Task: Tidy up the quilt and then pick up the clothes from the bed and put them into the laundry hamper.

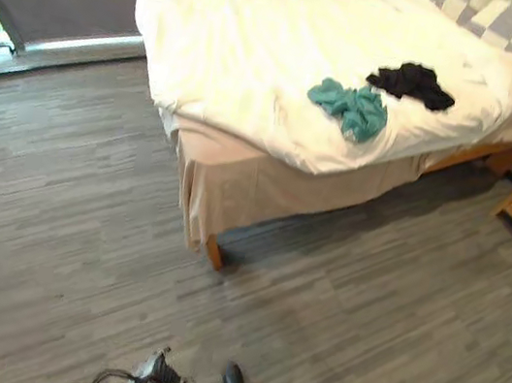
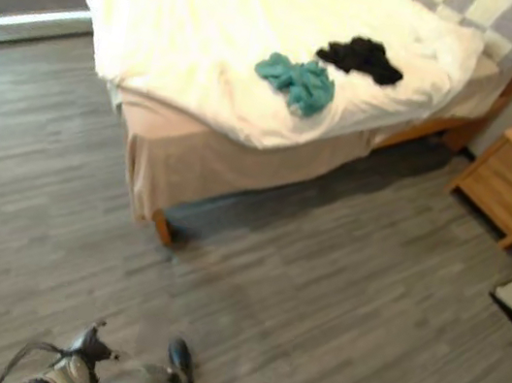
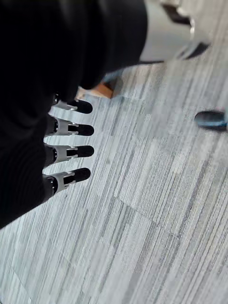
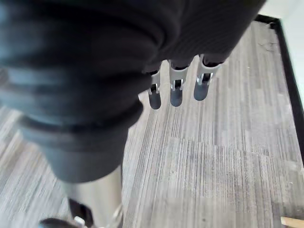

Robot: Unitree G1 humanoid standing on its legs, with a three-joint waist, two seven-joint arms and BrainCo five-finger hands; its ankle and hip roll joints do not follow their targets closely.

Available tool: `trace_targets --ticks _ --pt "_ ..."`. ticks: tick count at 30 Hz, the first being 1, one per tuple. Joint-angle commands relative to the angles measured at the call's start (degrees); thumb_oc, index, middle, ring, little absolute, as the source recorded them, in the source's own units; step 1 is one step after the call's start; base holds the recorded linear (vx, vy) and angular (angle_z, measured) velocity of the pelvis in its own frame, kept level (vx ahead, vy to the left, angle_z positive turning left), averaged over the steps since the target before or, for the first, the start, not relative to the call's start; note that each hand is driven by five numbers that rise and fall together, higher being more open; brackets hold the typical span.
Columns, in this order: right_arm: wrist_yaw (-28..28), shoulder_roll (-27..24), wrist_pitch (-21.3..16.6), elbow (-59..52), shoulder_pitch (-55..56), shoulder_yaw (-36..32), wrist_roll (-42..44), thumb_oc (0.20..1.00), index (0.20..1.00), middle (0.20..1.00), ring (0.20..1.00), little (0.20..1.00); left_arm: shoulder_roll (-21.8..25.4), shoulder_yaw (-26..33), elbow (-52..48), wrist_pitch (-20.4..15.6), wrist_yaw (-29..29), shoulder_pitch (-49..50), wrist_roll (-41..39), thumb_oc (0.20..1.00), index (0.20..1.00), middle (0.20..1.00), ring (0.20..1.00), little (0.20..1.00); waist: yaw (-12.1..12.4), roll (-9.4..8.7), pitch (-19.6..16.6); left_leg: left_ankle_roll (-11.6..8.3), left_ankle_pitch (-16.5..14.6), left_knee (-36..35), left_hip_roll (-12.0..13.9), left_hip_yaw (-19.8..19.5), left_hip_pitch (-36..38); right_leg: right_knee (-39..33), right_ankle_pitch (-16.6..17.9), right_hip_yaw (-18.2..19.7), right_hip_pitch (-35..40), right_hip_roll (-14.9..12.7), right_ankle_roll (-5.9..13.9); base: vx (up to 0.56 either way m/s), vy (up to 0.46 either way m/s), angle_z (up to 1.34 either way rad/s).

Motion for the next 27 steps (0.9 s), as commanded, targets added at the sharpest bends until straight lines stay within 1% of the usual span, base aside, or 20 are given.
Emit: trace_targets --ticks 1,2,3,4,5,6,7,10,12,14,15,16,17,19,20,21,22,23,24,27 --pt "-1.4 1.5 0.3 -2.0 -4.5 -4.1 5.1 1.000 1.000 1.000 1.000 1.000 1.8 1.6 -1.1 1.3 -0.1 -1.1 2.4 1.000 1.000 1.000 1.000 1.000 0.0 -4.41 4.4 -12.30 -6.8 -0.5 2.4 -4.4 5.5 0.7 8.8 8.7 -9.7 -13.5 6.18 0.22 -0.015 0.81" --pt "-1.3 1.6 0.3 -1.8 -4.6 -4.0 5.4 1.000 1.000 1.000 1.000 1.000 2.2 1.7 -0.7 1.2 -0.2 -1.0 2.9 1.000 1.000 1.000 1.000 1.000 -0.2 -4.49 4.8 -12.54 -7.1 -0.5 2.5 -5.2 6.3 -1.4 7.8 8.3 -10.8 -14.5 5.54 0.43 -0.113 1.01" --pt "-0.8 1.5 0.4 -1.4 -4.4 -3.4 4.8 1.000 1.000 1.000 1.000 1.000 3.2 1.6 -0.4 1.2 -0.7 -1.1 4.1 1.000 1.000 1.000 1.000 1.000 -0.4 -4.72 4.8 -13.27 -7.6 -0.5 2.6 -7.0 7.1 -10.6 5.3 8.3 -9.9 -15.1 4.04 0.34 -0.121 0.68" --pt "-0.8 1.5 0.4 -1.4 -4.4 -3.3 4.8 1.000 1.000 1.000 1.000 1.000 3.2 1.6 -0.4 1.2 -0.7 -1.1 4.1 1.000 1.000 1.000 1.000 1.000 -0.4 -4.70 4.9 -13.28 -7.7 -0.5 2.6 -7.1 7.2 -10.7 5.3 8.2 -9.7 -15.1 4.03 0.45 -0.241 0.96" --pt "-0.1 1.3 0.5 -1.4 -4.2 -2.9 4.3 1.000 1.000 1.000 1.000 1.000 4.1 1.4 -0.2 1.1 -0.8 -1.4 5.4 1.000 1.000 1.000 1.000 1.000 -0.6 -5.33 4.5 -14.60 -9.0 -0.5 2.6 -8.4 8.1 -23.2 6.7 8.9 -9.2 -16.3 4.04 0.24 -0.147 0.92" --pt "-0.1 1.3 0.5 -1.4 -4.2 -2.9 4.3 1.000 1.000 1.000 1.000 1.000 4.1 1.4 -0.2 1.1 -0.8 -1.4 5.4 1.000 1.000 1.000 1.000 1.000 -0.6 -5.30 4.5 -14.62 -8.9 -0.5 2.6 -8.4 8.0 -23.6 7.0 8.9 -9.1 -16.2 3.99 0.46 -0.335 0.97" --pt "0.5 1.6 0.9 -0.7 -4.3 -2.6 4.1 1.000 1.000 1.000 1.000 1.000 4.5 1.4 0.1 1.2 -0.9 -1.7 5.8 1.000 1.000 1.000 1.000 1.000 -0.8 -5.69 3.9 -15.92 -10.1 -0.5 3.1 -9.7 8.9 -30.5 9.7 10.7 -10.2 -17.5 4.99 0.23 -0.190 0.60" --pt "0.6 1.8 1.1 0.1 -4.1 -3.1 5.3 1.000 1.000 1.000 1.000 1.000 5.0 2.1 0.9 1.1 -0.9 -1.0 5.1 1.000 1.000 1.000 1.000 1.000 -1.1 -5.70 2.9 -17.33 -11.7 -0.5 3.8 -10.7 12.1 -33.3 11.8 10.4 -10.5 -17.8 5.42 0.39 -0.284 0.71" --pt "0.7 1.4 1.1 0.1 -4.0 -2.9 5.2 1.000 1.000 1.000 1.000 1.000 4.7 2.3 0.8 0.9 -0.8 -0.5 5.0 1.000 1.000 1.000 1.000 1.000 -1.1 -5.56 2.9 -17.61 -12.5 0.4 4.2 -11.1 13.3 -33.3 11.6 10.3 -9.4 -17.7 5.26 0.34 -0.241 0.30" --pt "0.8 0.6 0.9 -0.1 -5.0 -1.8 4.3 1.000 1.000 1.000 1.000 1.000 4.4 3.2 0.6 0.6 -0.4 0.1 3.1 1.000 1.000 1.000 1.000 1.000 -0.9 -4.77 2.8 -18.47 -12.7 10.0 6.4 -12.6 10.8 -33.5 10.7 10.5 -7.8 -16.8 3.92 0.32 -0.322 0.13" --pt "0.9 0.2 0.9 0.0 -5.2 -1.3 3.9 1.000 1.000 1.000 1.000 1.000 4.1 3.6 0.4 0.4 -0.3 0.2 1.7 1.000 1.000 1.000 1.000 1.000 -0.6 -4.57 3.4 -19.10 -10.8 16.9 7.8 -13.4 7.5 -33.7 10.0 10.0 -6.1 -16.4 2.62 0.20 -0.324 0.11" --pt "0.5 -0.7 0.9 -0.4 -5.5 -1.4 4.0 1.000 1.000 1.000 1.000 1.000 3.8 3.9 0.0 0.5 0.0 -0.2 0.2 1.000 1.000 1.000 1.000 1.000 0.0 -4.35 4.8 -20.29 -6.9 25.2 9.4 -14.4 3.6 -34.0 8.9 8.7 -3.7 -15.9 1.26 0.22 -0.380 0.20" --pt "0.1 -1.6 1.1 -0.5 -6.1 -1.6 4.7 1.000 1.000 1.000 1.000 1.000 3.5 3.6 -0.4 0.9 0.5 -0.6 -0.6 1.000 1.000 1.000 1.000 1.000 0.6 -5.35 6.2 -20.15 -3.7 34.2 10.2 -15.0 -1.5 -34.8 7.5 7.4 -1.2 -15.9 -0.86 0.15 -0.275 0.27" --pt "0.0 -1.9 1.2 -0.4 -6.5 -1.8 5.4 1.000 1.000 1.000 1.000 1.000 3.3 3.2 -0.8 0.9 0.7 -0.8 -0.6 1.000 1.000 1.000 1.000 1.000 0.8 -5.96 6.4 -19.78 -4.1 35.6 9.9 -14.4 -3.0 -35.3 7.1 7.5 -0.1 -15.8 -1.27 0.18 -0.149 0.19" --pt "-0.2 -2.1 1.2 -0.5 -6.8 -1.8 5.9 1.000 1.000 1.000 1.000 1.000 3.1 2.5 -1.3 0.8 0.8 -0.9 -0.4 1.000 1.000 1.000 1.000 1.000 1.1 -6.08 6.7 -19.37 -5.7 35.1 8.8 -14.0 -4.6 -35.8 6.8 7.9 1.0 -15.5 -1.36 0.36 -0.037 -0.09" --pt "0.0 -2.1 1.1 -0.7 -7.0 -1.6 6.1 1.000 1.000 1.000 1.000 1.000 2.6 1.9 -1.8 0.4 1.0 -0.8 0.0 1.000 1.000 1.000 1.000 1.000 1.3 -5.85 5.9 -18.92 -7.2 29.0 7.3 -13.6 -5.5 -36.9 6.3 8.6 2.0 -15.5 -0.77 0.28 0.019 -0.13" --pt "0.0 -2.1 1.1 -0.7 -7.1 -1.6 6.1 1.000 1.000 1.000 1.000 1.000 2.6 1.9 -1.8 0.4 1.0 -0.8 0.0 1.000 1.000 1.000 1.000 1.000 1.4 -5.99 5.8 -18.87 -6.9 28.7 7.1 -13.5 -5.5 -36.9 6.4 8.7 1.9 -15.7 -0.76 0.28 0.090 -0.07" --pt "0.1 -2.1 0.9 -0.9 -7.1 -1.4 6.0 1.000 1.000 1.000 1.000 1.000 2.4 1.7 -1.8 0.2 1.2 -0.7 -0.1 1.000 1.000 1.000 1.000 1.000 1.5 -5.77 5.3 -18.74 -7.6 24.2 6.6 -13.6 -4.6 -37.3 6.2 8.8 2.2 -15.8 -0.19 0.26 0.173 -0.20" --pt "0.0 -2.1 0.6 -1.4 -7.2 -1.1 5.8 1.000 1.000 1.000 1.000 1.000 2.1 1.4 -1.7 0.1 1.3 -0.7 0.0 1.000 1.000 1.000 1.000 1.000 1.8 -4.63 4.3 -18.89 -6.8 12.4 5.9 -14.5 -3.1 -37.5 5.7 9.2 2.3 -15.3 0.84 0.27 0.174 -0.29" --pt "0.0 -2.1 0.5 -1.3 -7.0 -0.8 4.7 1.000 1.000 1.000 1.000 1.000 1.8 1.2 -1.4 0.1 0.9 -0.9 0.2 1.000 1.000 1.000 1.000 1.000 1.9 -4.28 3.4 -19.00 -5.9 7.5 5.7 -15.3 -1.5 -37.2 5.1 9.2 3.1 -15.1 1.31 0.21 0.141 -0.30"
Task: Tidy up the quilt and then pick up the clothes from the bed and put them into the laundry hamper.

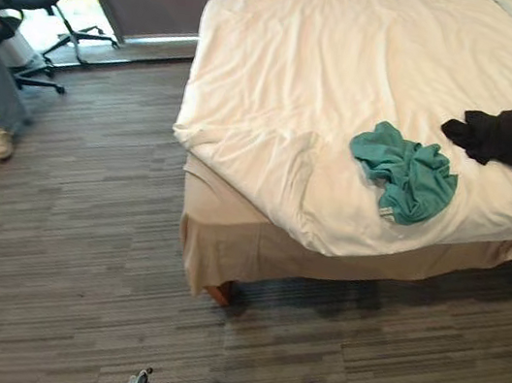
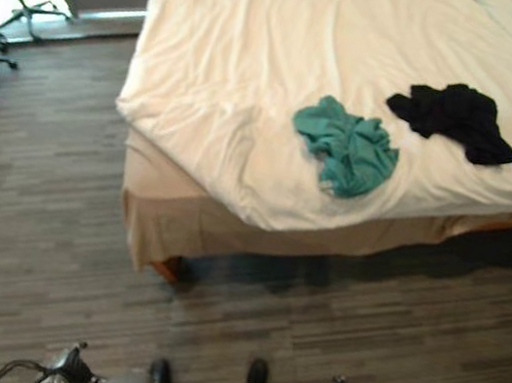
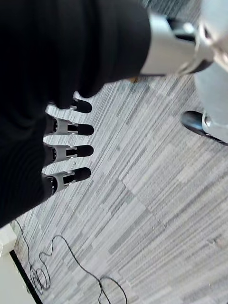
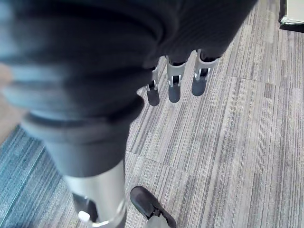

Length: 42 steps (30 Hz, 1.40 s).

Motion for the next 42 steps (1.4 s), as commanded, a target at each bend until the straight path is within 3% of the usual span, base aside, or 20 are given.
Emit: trace_targets --ticks 1,4,5,6,7,8,9,10,15,18,20,23,24,25,26,32,33,34,36,42 --pt "-0.4 -1.0 -0.2 0.5 1.0 2.2 -0.1 1.000 1.000 1.000 1.000 1.000 0.1 -1.9 1.5 -0.2 0.8 -2.2 0.4 1.000 1.000 1.000 1.000 1.000 -0.1 -0.02 -0.5 0.97 -4.9 7.5 -0.8 -0.4 0.2 0.7 -9.3 1.0 1.7 -4.7 8.52 0.20 0.132 -0.33" --pt "-0.2 -0.1 -0.2 1.0 1.8 3.9 -3.0 1.000 1.000 1.000 1.000 1.000 0.6 -1.2 1.3 -0.2 0.8 -2.0 -0.4 1.000 1.000 1.000 1.000 1.000 0.4 -0.64 -1.2 1.61 -4.9 5.6 -1.3 -0.5 1.9 1.7 -9.6 1.1 2.2 -4.8 8.78 0.19 0.136 -0.07" --pt "1.0 2.0 0.1 2.7 3.8 2.9 -2.1 1.000 1.000 1.000 1.000 1.000 1.8 2.1 2.6 -0.1 0.9 -1.8 -3.5 1.000 1.000 1.000 1.000 1.000 0.7 -1.73 -2.2 2.67 -5.0 1.5 -2.0 0.4 4.5 7.4 -9.9 1.7 0.7 -5.1 9.88 0.15 0.162 0.08" --pt "1.0 2.0 0.1 2.7 3.8 2.9 -2.1 1.000 1.000 1.000 1.000 1.000 1.9 2.1 2.6 -0.1 0.9 -1.8 -3.5 1.000 1.000 1.000 1.000 1.000 0.8 -1.79 -2.2 2.69 -4.9 1.4 -2.1 0.5 4.6 7.7 -10.0 1.8 0.6 -5.2 9.91 0.18 0.228 0.05" --pt "0.5 2.4 0.1 3.0 4.0 1.2 0.1 1.000 1.000 1.000 1.000 1.000 2.6 4.0 2.7 -0.2 1.2 -1.7 -5.6 1.000 1.000 1.000 1.000 1.000 0.5 -1.87 -1.9 3.29 -5.3 0.4 -2.4 0.9 5.8 12.3 -10.0 2.7 -1.5 -5.0 10.84 0.04 0.197 0.04" --pt "-0.7 2.6 -0.3 2.0 3.9 -2.7 5.2 1.000 1.000 1.000 1.000 1.000 4.2 7.9 2.1 -0.9 2.9 -2.3 -11.4 1.000 1.000 1.000 1.000 1.000 -0.7 -1.74 -0.8 3.90 -5.7 0.1 -2.1 2.1 6.7 20.3 -7.3 4.9 -6.7 -4.5 12.98 0.04 0.195 0.00" --pt "-0.7 2.6 -0.3 1.9 3.9 -2.7 5.2 1.000 1.000 1.000 1.000 1.000 4.2 7.9 2.1 -0.9 2.9 -2.3 -11.4 1.000 1.000 1.000 1.000 1.000 -0.6 -1.78 -0.9 3.91 -5.7 0.1 -2.1 2.2 6.7 20.5 -7.4 5.0 -6.9 -4.5 12.99 0.09 0.212 -0.14" --pt "-1.4 3.0 -0.7 0.3 4.8 -3.1 5.3 1.000 1.000 1.000 1.000 1.000 6.9 12.1 -0.2 -2.3 5.2 -2.8 -17.2 1.000 1.000 1.000 1.000 1.000 -1.4 -1.19 -0.3 4.02 -6.3 0.1 -2.0 2.3 7.7 23.4 -6.6 5.9 -9.8 -4.1 13.14 0.11 0.108 -0.14" --pt "-2.2 3.2 -1.0 -1.4 6.5 -2.4 4.3 1.000 1.000 1.000 1.000 1.000 11.4 15.5 -3.3 -4.2 9.2 -5.2 -21.9 1.000 1.000 1.000 1.000 1.000 -2.6 -0.80 -0.1 3.87 -6.9 0.1 -2.6 1.8 8.6 17.9 -7.8 6.9 -9.3 -3.5 12.15 0.10 0.036 0.04" --pt "-2.9 3.9 -1.2 -1.9 8.1 -0.3 2.5 1.000 1.000 1.000 1.000 1.000 17.9 17.6 -9.8 -6.4 14.5 -9.2 -22.3 1.000 1.000 1.000 1.000 1.000 -2.9 -1.85 -0.6 3.58 -8.4 0.1 -4.5 1.0 9.6 7.0 -5.5 8.3 -6.4 -6.1 12.76 0.16 -0.062 0.25" --pt "-2.9 3.5 -1.5 -2.0 8.9 0.7 1.0 1.000 1.000 1.000 1.000 1.000 20.9 15.2 -16.7 -7.2 16.4 -10.3 -17.6 1.000 1.000 1.000 1.000 1.000 -2.9 -1.62 -1.1 3.21 -8.6 0.1 -4.3 1.6 10.1 5.1 -4.6 7.5 -5.3 -6.8 13.08 0.14 -0.090 0.17" --pt "-2.5 1.7 -2.0 -1.2 9.4 -0.5 1.2 1.000 1.000 1.000 1.000 1.000 26.6 12.0 -35.9 -7.3 15.9 -9.9 -8.4 1.000 1.000 1.000 1.000 1.000 -3.0 -0.77 -1.5 2.76 -8.4 0.1 -3.9 2.0 10.3 3.4 -4.5 6.4 -3.8 -6.9 12.78 0.11 -0.061 -0.01" --pt "-2.5 1.7 -2.0 -1.2 9.4 -0.5 1.2 1.000 1.000 1.000 1.000 1.000 26.6 12.1 -36.1 -7.2 15.9 -9.8 -8.3 1.000 1.000 1.000 1.000 1.000 -2.9 -0.81 -1.7 2.73 -8.2 0.1 -3.8 2.1 10.1 3.3 -4.4 6.4 -4.0 -6.8 12.73 0.08 -0.078 0.01" --pt "-1.1 1.0 -1.9 0.1 9.6 -1.7 2.1 1.000 1.000 1.000 1.000 1.000 30.8 10.3 -42.5 -7.0 14.9 -11.1 -1.3 1.000 1.000 1.000 1.000 1.000 -3.3 -0.11 -1.4 2.27 -8.2 0.1 -3.5 1.7 9.8 2.3 -4.6 5.9 -3.5 -6.8 12.67 0.05 -0.064 0.00" --pt "-0.5 0.6 -1.8 0.8 9.4 -2.0 2.6 1.000 1.000 1.000 1.000 1.000 32.3 8.6 -42.8 -6.6 14.7 -13.0 1.6 1.000 1.000 1.000 1.000 1.000 -3.8 0.25 -1.3 2.09 -8.1 0.1 -3.4 1.8 9.6 1.8 -4.5 5.8 -3.5 -6.7 12.74 0.06 -0.065 -0.04" --pt "-0.2 -1.9 -1.5 3.1 6.8 -2.0 4.2 1.000 1.000 1.000 1.000 1.000 31.3 -5.6 -34.9 -2.8 12.7 -32.9 9.8 1.000 1.000 1.000 1.000 1.000 -7.8 2.76 -0.2 1.48 -7.5 0.1 -2.6 5.0 7.3 -0.2 -3.4 7.8 -6.3 -6.1 13.20 -0.01 -0.001 -0.17" --pt "-0.2 -1.9 -1.4 3.1 6.8 -2.1 4.2 1.000 1.000 1.000 1.000 1.000 31.3 -5.8 -34.7 -2.8 12.8 -33.2 9.8 1.000 1.000 1.000 1.000 1.000 -7.5 2.73 -0.4 1.44 -7.3 0.1 -2.6 5.2 7.0 -0.2 -3.2 8.0 -6.7 -6.0 13.12 -0.05 -0.010 -0.37" --pt "-0.3 -2.9 -1.4 3.4 5.6 -1.2 4.7 1.000 1.000 1.000 1.000 1.000 29.2 -11.5 -27.9 -1.7 11.1 -40.4 11.6 1.000 1.000 1.000 1.000 1.000 -9.3 3.34 0.8 1.27 -6.9 0.1 -2.3 6.2 6.1 0.0 -3.0 8.9 -8.6 -5.7 13.44 -0.06 -0.011 -0.47" --pt "-0.2 -3.6 -1.4 3.9 4.5 -0.8 4.9 1.000 1.000 1.000 1.000 1.000 27.3 -15.9 -21.4 -1.3 9.8 -45.9 12.8 1.000 1.000 1.000 1.000 1.000 -10.2 3.92 1.2 1.10 -6.3 0.1 -2.0 7.0 4.7 0.2 -2.6 9.8 -10.5 -5.4 13.34 -0.06 -0.017 -0.38" --pt "-1.2 -5.4 -1.7 4.7 0.8 0.0 6.8 1.000 1.000 1.000 1.000 1.000 21.1 -22.4 -7.0 -0.5 6.2 -51.9 15.5 1.000 1.000 1.000 1.000 1.000 -12.5 5.31 2.9 0.82 -5.6 0.1 -1.5 8.8 2.3 0.7 -2.1 10.8 -14.2 -4.9 13.61 -0.02 -0.015 -0.37"
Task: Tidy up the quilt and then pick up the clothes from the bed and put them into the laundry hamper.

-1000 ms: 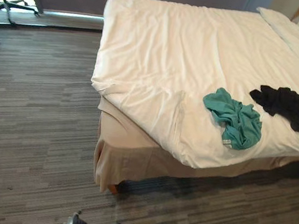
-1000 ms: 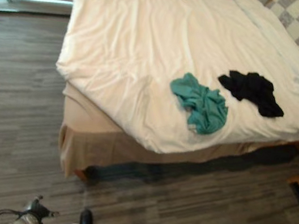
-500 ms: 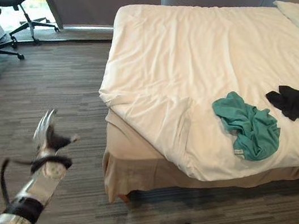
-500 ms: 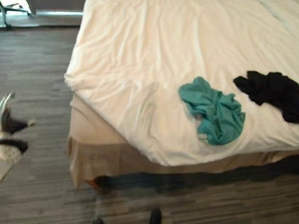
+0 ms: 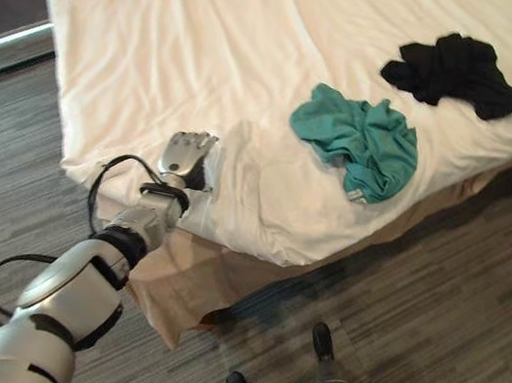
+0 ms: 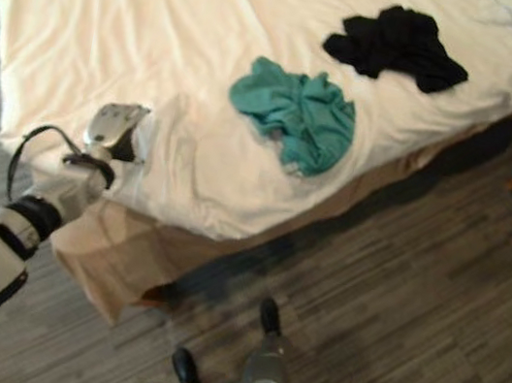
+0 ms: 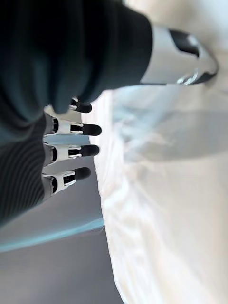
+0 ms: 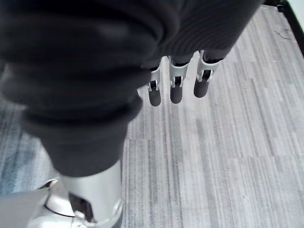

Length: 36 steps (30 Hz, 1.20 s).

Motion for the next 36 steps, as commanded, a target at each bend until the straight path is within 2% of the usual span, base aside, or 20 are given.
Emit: trace_targets --ticks 1,2,6,9,13,14,15,16,18,19,22,23,24,25,29,30,32,33,35,36 --pt "-1.2 -1.0 0.3 2.4 -3.5 1.5 3.2 1.000 1.000 1.000 1.000 1.000 2.0 1.5 7.3 1.7 -1.2 -5.1 1.8 0.658 0.658 0.658 0.658 0.658 -0.1 -1.57 2.3 -3.57 -2.9 0.2 2.7 -0.3 2.4 0.7 -9.0 0.4 2.1 -2.6 6.32 -0.01 0.005 -0.26" --pt "-1.2 -1.1 0.3 2.6 -3.8 1.7 3.3 1.000 1.000 1.000 1.000 1.000 1.3 1.3 8.3 1.5 -1.8 -4.8 2.1 0.200 0.200 0.200 0.200 0.200 -0.3 -1.44 2.4 -3.60 -2.9 0.2 2.8 -0.1 2.2 0.7 -8.9 0.5 1.7 -2.5 6.26 -0.01 0.002 -0.17" --pt "-1.3 -1.9 0.7 3.8 -5.2 1.2 4.1 1.000 1.000 1.000 1.000 1.000 -1.1 1.0 10.2 1.0 -4.6 -1.7 3.3 0.200 0.200 0.200 0.200 0.200 -0.4 -0.90 2.4 -3.83 -2.9 0.2 3.2 0.6 2.0 0.6 -9.0 0.6 1.4 -2.3 6.24 0.02 -0.006 -0.10" --pt "-1.0 -2.5 0.9 4.9 -5.6 -0.3 5.3 1.000 1.000 1.000 1.000 1.000 -3.0 2.2 10.8 0.2 -7.0 4.4 2.7 0.200 0.200 0.200 0.200 0.200 -0.1 -0.29 1.8 -3.90 -3.1 0.2 3.6 1.1 3.0 0.6 -9.6 0.3 2.4 -2.2 5.80 0.08 -0.002 -0.03" --pt "-2.3 -3.4 -0.1 1.6 -6.5 -4.2 8.3 1.000 1.000 1.000 1.000 1.000 -3.4 8.9 10.7 0.5 -7.7 19.3 0.7 0.200 0.200 0.200 0.200 0.200 1.8 0.01 0.4 -3.89 -3.5 0.2 3.7 0.4 5.9 0.7 -10.7 -0.8 6.2 -2.4 4.91 0.07 0.007 -0.04" --pt "-2.6 -3.3 -0.7 -0.4 -6.6 -4.7 9.2 1.000 1.000 1.000 1.000 1.000 -2.9 11.4 11.2 0.8 -7.3 22.5 -0.3 0.351 0.351 0.351 0.351 0.351 2.3 -0.20 0.1 -3.90 -3.6 0.2 3.7 0.1 6.3 0.7 -10.8 -0.9 6.9 -2.3 4.73 0.02 -0.001 0.04" --pt "-2.6 -3.2 -0.7 -0.4 -6.6 -4.7 9.2 1.000 1.000 1.000 1.000 1.000 -2.9 11.4 11.2 0.8 -7.3 22.6 -0.3 0.693 0.693 0.693 0.693 0.693 2.3 -0.21 0.0 -3.94 -3.5 0.2 3.8 0.2 6.2 0.7 -10.7 -0.9 6.7 -2.3 4.66 0.01 -0.020 0.06" --pt "-3.6 -3.0 -2.7 -9.4 -6.3 -5.9 11.7 1.000 1.000 1.000 1.000 1.000 -2.5 18.4 12.4 1.6 -5.5 30.5 -3.2 1.000 1.000 1.000 1.000 1.000 3.7 -0.97 -0.5 -3.87 -3.7 0.2 3.7 -1.0 7.2 0.8 -11.2 -1.6 8.5 -2.4 4.33 0.00 -0.026 0.05" --pt "-3.5 -4.4 -3.6 -21.8 -4.0 -7.4 12.5 1.000 1.000 1.000 1.000 1.000 -2.9 25.0 12.3 1.8 -5.1 38.6 -5.9 1.000 1.000 1.000 1.000 1.000 4.7 -1.70 -0.9 -3.83 -3.9 0.2 3.6 -1.9 7.8 1.0 -11.7 -2.2 9.7 -2.4 4.07 0.02 -0.014 0.21" --pt "-3.2 -6.5 -4.6 -36.0 -1.4 -8.7 11.5 1.000 1.000 1.000 1.000 1.000 -4.0 31.0 12.9 1.8 -4.7 46.0 -8.5 1.000 1.000 1.000 1.000 1.000 5.9 -2.44 -1.6 -3.77 -4.0 0.2 3.6 -2.7 8.5 1.1 -12.0 -2.9 10.9 -2.5 3.77 0.03 0.005 0.35" --pt "-3.3 -8.6 -6.5 -48.2 -1.5 -9.6 10.5 1.000 1.000 1.000 1.000 1.000 -7.2 36.0 14.8 2.2 -4.1 53.4 -12.4 1.000 1.000 1.000 1.000 1.000 8.2 -3.31 -2.0 -3.51 -4.3 0.2 3.5 -3.8 9.3 1.1 -12.4 -4.1 12.7 -2.8 3.57 0.02 0.005 0.30" --pt "-3.5 -9.2 -7.0 -51.5 -2.2 -9.8 10.1 0.576 0.576 0.576 0.576 0.576 -8.1 36.8 15.4 2.4 -3.8 55.0 -12.8 1.000 1.000 1.000 1.000 1.000 9.1 -3.60 -2.1 -3.39 -4.3 0.2 3.4 -4.2 9.3 1.1 -12.5 -4.5 13.0 -3.0 3.54 -0.01 0.012 0.28" --pt "-3.5 -10.1 -7.5 -55.0 -3.4 -9.7 8.9 0.416 0.416 0.416 0.416 0.416 -9.2 37.2 15.8 2.5 -3.8 56.8 -13.0 1.000 1.000 1.000 1.000 1.000 10.1 -3.89 -2.1 -3.23 -4.5 0.2 3.3 -4.6 9.5 1.2 -12.7 -5.2 13.6 -3.3 3.57 -0.02 0.013 0.28" --pt "-4.2 -10.7 -7.8 -57.0 -5.1 -9.4 7.9 0.200 0.200 0.200 0.200 0.200 -9.9 37.2 15.9 2.8 -3.6 57.4 -12.9 1.000 1.000 1.000 1.000 1.000 11.0 -4.09 -2.2 -3.13 -4.5 0.2 3.2 -5.1 9.4 1.1 -12.7 -5.7 13.9 -3.4 3.56 -0.03 0.012 0.32" --pt "-4.9 -13.6 -7.5 -58.3 -17.9 -4.1 4.9 0.200 0.200 0.200 0.200 0.200 -12.6 33.2 15.8 3.0 -4.1 59.4 -10.0 1.000 1.000 1.000 1.000 1.000 14.9 -4.78 -2.1 -2.83 -4.4 0.2 3.2 -7.1 8.6 1.0 -12.6 -7.6 14.3 -4.0 3.58 -0.06 -0.004 0.51" --pt "-4.8 -13.0 -7.1 -57.6 -25.6 0.7 4.7 0.200 0.200 0.200 0.200 0.200 -13.7 29.9 14.7 2.5 -4.5 59.4 -9.4 1.000 1.000 1.000 1.000 1.000 16.6 -5.20 -1.8 -2.79 -3.9 0.2 3.2 -7.8 7.5 0.9 -12.3 -8.3 13.8 -4.1 3.55 -0.10 -0.010 0.42" --pt "-4.6 -11.8 -7.1 -56.4 -29.5 3.3 5.5 0.200 0.200 0.200 0.200 0.200 -14.2 28.6 14.1 2.2 -4.7 59.1 -9.3 1.000 1.000 1.000 1.000 1.000 17.1 -5.34 -1.4 -2.77 -3.7 0.2 3.2 -8.2 6.9 0.8 -12.2 -8.7 13.5 -4.2 3.57 -0.09 -0.014 0.34" --pt "-3.9 -9.2 -6.8 -53.5 -35.8 7.6 7.1 0.200 0.200 0.200 0.200 0.200 -14.6 26.0 12.8 1.8 -4.5 58.0 -10.0 1.000 1.000 1.000 1.000 1.000 18.6 -5.63 -0.9 -2.81 -3.2 0.2 3.2 -9.0 5.6 0.8 -11.9 -9.4 12.9 -4.3 3.58 -0.11 -0.016 0.34" --pt "-3.6 -7.4 -6.8 -50.5 -39.9 9.9 8.0 0.200 0.200 0.200 0.200 0.200 -14.8 24.7 12.0 1.6 -4.3 56.8 -10.6 1.000 1.000 1.000 1.000 1.000 19.2 -5.67 -0.3 -2.86 -2.8 0.2 3.2 -9.5 4.7 0.9 -11.8 -9.6 12.3 -4.4 3.56 -0.14 -0.021 0.35" --pt "-3.2 -4.9 -6.4 -44.8 -45.8 13.3 8.9 0.200 0.200 0.200 0.200 0.200 -14.7 21.9 10.8 1.3 -3.5 54.3 -11.3 1.000 1.000 1.000 1.000 1.000 20.8 -5.64 1.0 -3.06 -2.0 0.2 3.3 -10.8 2.5 1.2 -11.6 -10.3 10.8 -4.5 3.59 -0.12 -0.023 0.27"
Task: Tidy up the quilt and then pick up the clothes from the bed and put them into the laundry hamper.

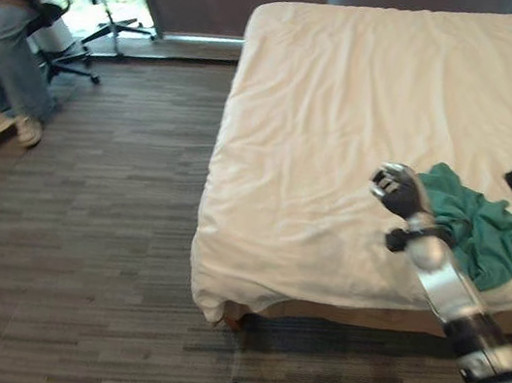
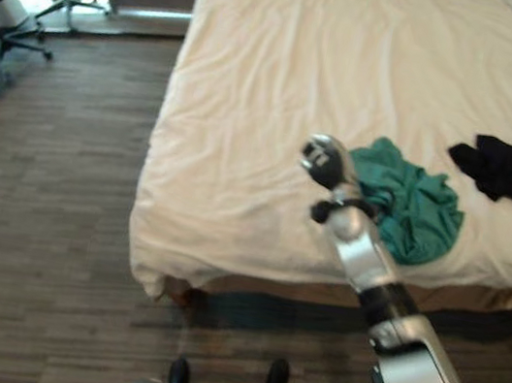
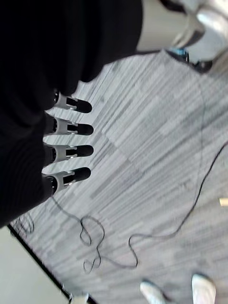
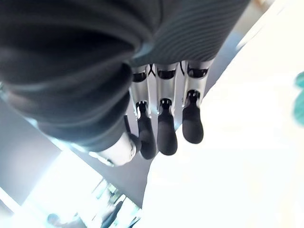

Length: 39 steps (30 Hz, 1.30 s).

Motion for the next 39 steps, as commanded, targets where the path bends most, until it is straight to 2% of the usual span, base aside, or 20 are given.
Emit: trace_targets --ticks 1,4,5,7,11,14,15,16,17,22,25,28,29,30,31,33,34,37,38,39 --pt "0.3 2.2 -1.3 6.4 -9.8 2.6 2.2 0.200 0.200 0.200 0.200 0.200 2.2 -3.0 1.7 -0.5 1.6 -8.7 -0.1 1.000 1.000 1.000 1.000 1.000 1.8 -2.85 5.3 -3.20 -3.0 0.2 2.2 0.9 0.7 1.5 -9.0 0.9 1.8 -3.7 4.73 -0.19 -0.035 0.32" --pt "0.4 6.8 -0.6 18.0 -14.6 5.6 3.2 0.200 0.200 0.200 0.200 0.200 2.2 -7.0 -0.7 -1.3 2.8 -13.2 -1.9 1.000 1.000 1.000 1.000 1.000 4.1 -1.95 7.1 -3.82 -1.5 0.2 2.2 -1.1 -2.2 1.5 -8.6 -0.8 0.2 -3.7 4.67 -0.10 -0.019 0.31" --pt "0.4 6.8 -0.6 18.0 -14.6 5.6 3.2 0.200 0.200 0.200 0.200 0.200 2.2 -7.0 -0.7 -1.3 2.8 -13.2 -1.9 1.000 1.000 1.000 1.000 1.000 4.0 -1.94 7.1 -3.82 -1.5 0.2 2.2 -1.1 -2.2 1.5 -8.6 -0.8 0.2 -3.7 4.67 -0.07 -0.026 0.30" --pt "1.4 12.7 0.4 26.7 -12.8 6.4 5.2 0.200 0.200 0.200 0.200 0.200 1.7 -10.4 -3.8 -2.3 3.9 -16.7 -3.7 1.000 1.000 1.000 1.000 1.000 5.4 -0.64 8.9 -4.42 -0.3 0.2 2.2 -2.7 -4.5 1.3 -8.3 -2.7 -0.7 -3.9 4.68 -0.08 -0.029 0.38" --pt "3.9 17.1 1.4 32.6 -9.4 8.0 5.7 0.200 0.200 0.200 0.200 0.200 1.5 -12.5 -6.4 -3.2 4.0 -18.4 -4.6 1.000 1.000 1.000 1.000 1.000 5.8 0.47 9.8 -4.83 0.3 0.2 2.1 -3.7 -6.2 1.1 -8.1 -4.4 -1.2 -4.2 4.75 -0.04 -0.007 0.32" --pt "9.1 20.5 2.4 35.4 0.2 10.9 3.9 0.200 0.200 0.200 0.200 0.200 1.3 -12.3 -5.8 -3.3 3.6 -18.3 -4.1 1.000 1.000 1.000 1.000 1.000 5.3 0.84 10.1 -5.12 0.6 0.2 2.1 -3.9 -7.4 0.7 -8.0 -5.3 -1.4 -4.5 4.83 0.01 0.007 0.09" --pt "12.1 20.7 2.2 33.9 5.1 12.2 4.7 0.200 0.200 0.200 0.200 0.200 1.2 -11.6 -5.0 -3.5 3.2 -17.9 -4.1 1.000 1.000 1.000 1.000 1.000 4.8 0.70 10.0 -5.03 0.4 0.2 1.9 -3.8 -7.3 0.6 -8.0 -5.3 -1.4 -4.7 4.90 0.03 0.011 0.05" --pt "12.1 20.6 2.2 33.8 5.2 12.2 4.7 0.200 0.200 0.200 0.200 0.200 1.2 -11.7 -5.0 -3.5 3.2 -17.8 -4.1 1.000 1.000 1.000 1.000 1.000 4.8 0.72 9.9 -5.02 0.4 0.2 1.9 -3.8 -7.3 0.6 -8.0 -5.3 -1.4 -4.7 4.90 0.05 0.028 0.03" --pt "17.3 18.9 1.2 27.1 11.5 13.5 9.2 0.200 0.200 0.200 0.200 0.200 1.4 -10.4 -4.1 -3.6 2.4 -17.2 -3.7 1.000 1.000 1.000 1.000 1.000 3.8 0.04 9.7 -4.88 0.1 0.2 1.8 -3.3 -7.0 0.6 -8.1 -4.8 -1.4 -4.7 4.99 0.05 0.018 -0.02" --pt "24.8 11.3 -2.3 6.9 16.3 17.2 16.2 0.200 0.200 0.200 0.200 0.200 2.5 -8.4 -1.6 -2.9 0.2 -15.3 -0.3 1.000 1.000 1.000 1.000 1.000 1.7 -1.82 8.6 -4.55 -1.2 0.2 2.0 -1.6 -5.1 0.7 -8.4 -3.3 -0.9 -4.9 5.14 0.06 0.021 -0.02" --pt "23.0 5.0 -5.0 -7.1 16.6 12.6 20.5 0.200 0.200 0.200 0.200 0.200 3.2 -6.5 -1.4 -2.4 0.0 -15.1 0.5 1.000 1.000 1.000 1.000 1.000 -0.2 -2.70 8.1 -4.39 -2.2 0.2 2.4 0.1 -3.6 1.2 -8.8 -1.5 -1.3 -4.5 5.28 0.06 0.027 -0.31" --pt "18.0 2.1 -6.8 -11.7 13.6 6.2 21.1 0.200 0.200 0.200 0.200 0.200 3.1 -5.6 -2.3 -2.6 0.3 -16.2 -0.3 1.000 1.000 1.000 1.000 1.000 -1.6 -3.01 8.1 -4.15 -2.7 0.2 2.6 1.5 -2.6 2.5 -9.3 0.5 -2.7 -4.1 5.23 0.02 0.018 -0.63" --pt "14.1 1.1 -7.3 -9.8 10.1 3.8 18.7 0.200 0.200 0.200 0.200 0.200 3.6 -6.9 -4.3 -3.1 0.2 -18.0 0.3 1.000 1.000 1.000 1.000 1.000 -2.3 -2.53 8.7 -3.80 -2.8 0.2 2.6 1.9 -2.2 5.2 -10.3 1.9 -4.4 -3.9 4.80 0.00 -0.001 -0.51" --pt "14.0 1.1 -7.3 -9.7 10.0 3.8 18.7 0.200 0.200 0.200 0.200 0.200 3.7 -6.9 -4.3 -3.0 0.1 -18.1 0.3 1.000 1.000 1.000 1.000 1.000 -2.2 -2.55 8.8 -3.80 -2.8 0.2 2.6 2.0 -2.2 5.5 -10.4 2.0 -4.5 -3.9 4.79 -0.13 0.003 -0.41" --pt "10.0 1.5 -6.7 -4.6 6.1 2.4 17.1 0.200 0.200 0.200 0.200 0.200 5.0 -8.7 -7.5 -3.3 0.2 -20.4 0.4 1.000 1.000 1.000 1.000 1.000 -2.4 -1.98 10.7 -3.55 -4.0 4.9 2.9 2.3 -4.6 10.4 -11.9 3.7 -7.8 -3.9 4.18 -0.12 0.003 -0.20" --pt "9.9 1.6 -6.7 -4.5 5.9 2.4 17.1 0.200 0.200 0.200 0.200 0.200 5.0 -8.7 -7.5 -3.3 0.1 -20.5 0.4 1.000 1.000 1.000 1.000 1.000 -2.3 -2.05 10.6 -3.55 -4.3 5.5 2.9 2.3 -5.1 10.9 -12.1 3.8 -8.4 -3.9 4.16 -0.11 -0.019 -0.28" --pt "6.8 2.4 -5.1 2.8 4.2 0.7 16.5 0.200 0.200 0.200 0.200 0.200 6.6 -10.2 -9.9 -3.2 0.0 -22.9 0.1 1.000 1.000 1.000 1.000 1.000 -2.5 -2.07 12.4 -3.74 -6.7 13.0 3.4 1.7 -9.0 16.1 -14.0 4.8 -11.0 -3.8 3.64 -0.12 -0.051 -0.15" --pt "4.5 4.1 -2.4 12.2 6.0 -2.3 15.5 0.200 0.200 0.200 0.200 0.200 7.8 -10.9 -10.9 -2.6 -0.5 -24.6 -0.2 1.000 1.000 1.000 1.000 1.000 -3.3 -1.96 13.0 -3.30 -9.5 18.7 4.3 1.0 -11.4 21.6 -15.6 5.3 -13.7 -4.3 3.34 -0.07 -0.012 0.12" --pt "4.5 4.1 -2.4 12.2 5.9 -2.3 15.5 0.200 0.200 0.200 0.200 0.200 7.8 -10.8 -10.9 -2.6 -0.5 -24.6 -0.2 1.000 1.000 1.000 1.000 1.000 -3.2 -1.99 12.8 -3.28 -9.4 18.7 4.3 1.0 -11.7 21.5 -15.5 5.4 -14.0 -4.2 3.32 0.02 0.067 0.09" --pt "3.8 5.1 -0.9 19.4 10.0 -5.5 14.1 0.200 0.200 0.200 0.200 0.200 7.9 -9.8 -10.3 -2.1 -0.6 -25.0 -0.9 1.000 1.000 1.000 1.000 1.000 -4.2 -2.22 12.8 -3.01 -10.7 20.2 4.4 1.7 -11.3 22.5 -15.7 6.0 -14.0 -4.3 3.49 0.04 0.073 0.02"
